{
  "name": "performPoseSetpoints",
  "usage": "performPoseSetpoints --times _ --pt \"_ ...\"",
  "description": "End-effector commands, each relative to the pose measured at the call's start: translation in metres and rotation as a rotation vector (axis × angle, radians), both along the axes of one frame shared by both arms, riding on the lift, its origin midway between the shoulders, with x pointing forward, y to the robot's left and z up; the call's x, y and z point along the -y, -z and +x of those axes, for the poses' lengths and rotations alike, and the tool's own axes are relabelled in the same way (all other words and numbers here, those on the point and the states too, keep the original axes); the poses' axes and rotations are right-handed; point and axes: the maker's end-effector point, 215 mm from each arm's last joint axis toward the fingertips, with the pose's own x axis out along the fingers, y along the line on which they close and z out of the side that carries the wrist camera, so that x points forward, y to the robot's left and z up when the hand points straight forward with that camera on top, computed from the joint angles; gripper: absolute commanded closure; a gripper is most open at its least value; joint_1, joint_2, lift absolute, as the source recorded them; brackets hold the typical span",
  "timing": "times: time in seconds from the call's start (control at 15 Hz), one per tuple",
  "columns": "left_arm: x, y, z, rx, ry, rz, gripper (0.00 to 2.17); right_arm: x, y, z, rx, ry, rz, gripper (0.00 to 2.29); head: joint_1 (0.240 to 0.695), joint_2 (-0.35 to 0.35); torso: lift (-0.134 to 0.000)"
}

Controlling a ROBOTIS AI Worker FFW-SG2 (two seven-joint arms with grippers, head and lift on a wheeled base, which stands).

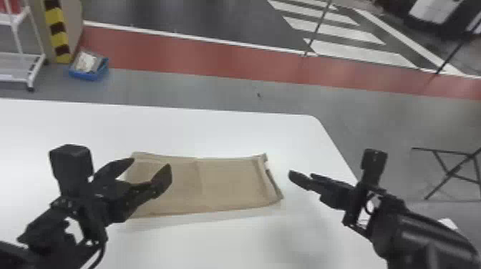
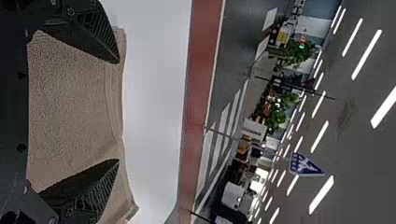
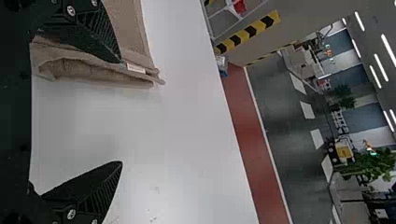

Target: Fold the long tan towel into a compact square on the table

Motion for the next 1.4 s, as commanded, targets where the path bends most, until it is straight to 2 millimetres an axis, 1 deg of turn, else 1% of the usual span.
performPoseSetpoints --times 0.0,0.27,0.4,0.6,0.73,0.8,0.93,1.13,1.2,1.27,1.33 --pt "0.002 0.003 0.004 0.015 0.000 0.012 0.15 -0.030 0.007 0.014 -0.045 -0.033 -0.013 0.15 0.695 -0.350 -0.124" --pt "-0.003 0.007 0.003 0.026 0.010 0.045 0.16 -0.050 0.026 0.028 -0.190 -0.035 -0.015 0.22 0.695 -0.350 -0.124" --pt "-0.004 0.009 0.002 0.029 0.012 0.057 0.16 -0.056 0.030 0.030 -0.215 -0.040 -0.009 0.26 0.695 -0.349 -0.124" --pt "-0.001 0.011 0.000 0.019 0.033 0.058 0.16 -0.058 0.026 0.036 -0.231 -0.040 -0.010 0.32 0.695 -0.333 -0.124" --pt "0.005 0.016 -0.002 -0.002 0.055 0.066 0.16 -0.062 0.027 0.036 -0.257 -0.042 0.004 0.38 0.695 -0.333 -0.124" --pt "0.009 0.015 -0.002 0.002 0.063 0.070 0.16 -0.064 0.028 0.037 -0.268 -0.044 0.003 0.38 0.695 -0.334 -0.124" --pt "0.009 0.012 0.000 0.010 0.062 0.075 0.16 -0.067 0.032 0.034 -0.307 -0.044 0.021 0.41 0.695 -0.335 -0.124" --pt "0.006 0.009 0.004 0.017 0.058 0.077 0.16 -0.072 0.034 0.036 -0.334 -0.053 0.028 0.43 0.695 -0.333 -0.124" --pt "0.005 0.009 0.004 0.017 0.056 0.079 0.16 -0.073 0.034 0.036 -0.335 -0.055 0.031 0.56 0.695 -0.331 -0.124" --pt "0.004 0.008 0.005 0.018 0.055 0.077 0.16 -0.074 0.034 0.037 -0.336 -0.060 0.033 0.60 0.695 -0.328 -0.124" --pt "0.004 0.008 0.005 0.018 0.055 0.077 0.16 -0.074 0.034 0.036 -0.341 -0.058 0.037 0.69 0.695 -0.323 -0.124"
